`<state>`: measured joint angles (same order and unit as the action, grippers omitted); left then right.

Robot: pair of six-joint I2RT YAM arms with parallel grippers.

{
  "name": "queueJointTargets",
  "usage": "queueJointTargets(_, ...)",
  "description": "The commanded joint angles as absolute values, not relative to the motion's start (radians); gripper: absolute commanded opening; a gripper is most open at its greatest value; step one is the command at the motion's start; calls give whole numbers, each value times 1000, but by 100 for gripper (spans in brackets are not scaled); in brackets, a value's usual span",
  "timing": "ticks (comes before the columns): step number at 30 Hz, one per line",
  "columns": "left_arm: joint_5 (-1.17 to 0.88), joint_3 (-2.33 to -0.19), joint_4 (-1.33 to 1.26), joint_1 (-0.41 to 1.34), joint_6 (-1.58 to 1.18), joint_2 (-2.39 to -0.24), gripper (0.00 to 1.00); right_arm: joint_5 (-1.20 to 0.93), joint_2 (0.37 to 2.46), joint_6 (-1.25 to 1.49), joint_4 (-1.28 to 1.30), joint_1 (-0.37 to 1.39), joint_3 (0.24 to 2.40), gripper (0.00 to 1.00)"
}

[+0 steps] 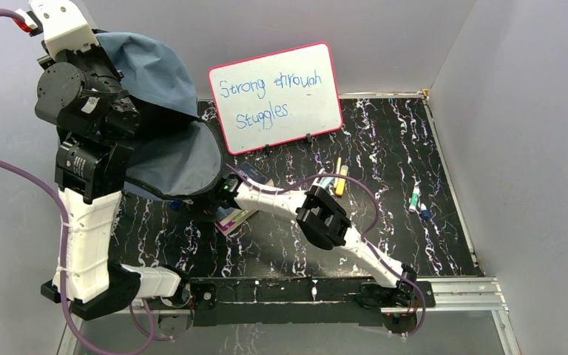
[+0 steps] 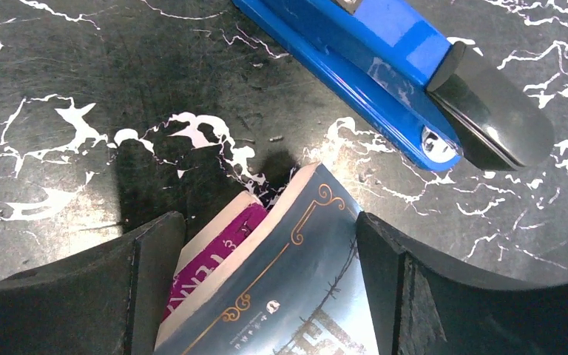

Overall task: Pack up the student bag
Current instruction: Move the book to the center of the board.

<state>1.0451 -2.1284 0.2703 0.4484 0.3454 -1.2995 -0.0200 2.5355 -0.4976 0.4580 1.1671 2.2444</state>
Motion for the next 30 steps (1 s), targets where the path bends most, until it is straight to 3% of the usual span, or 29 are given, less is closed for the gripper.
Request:
queueJointTargets(1,995,-2128,178,454,322,-1251,0,152,2525,-502,592,1162,2084,91)
queueJointTargets(10,974,-2108,249,454,265,-1236,0,157,2374,-329,559,1073,1869,81)
queueJointTargets(19,905,-2106,365,455,172,-1220,0,166,2150,-287,459,1013,1546,82)
queueJointTargets(30,741,-2253,642,498,8,-1274,0,193,1899,-281,410,976,1246,84)
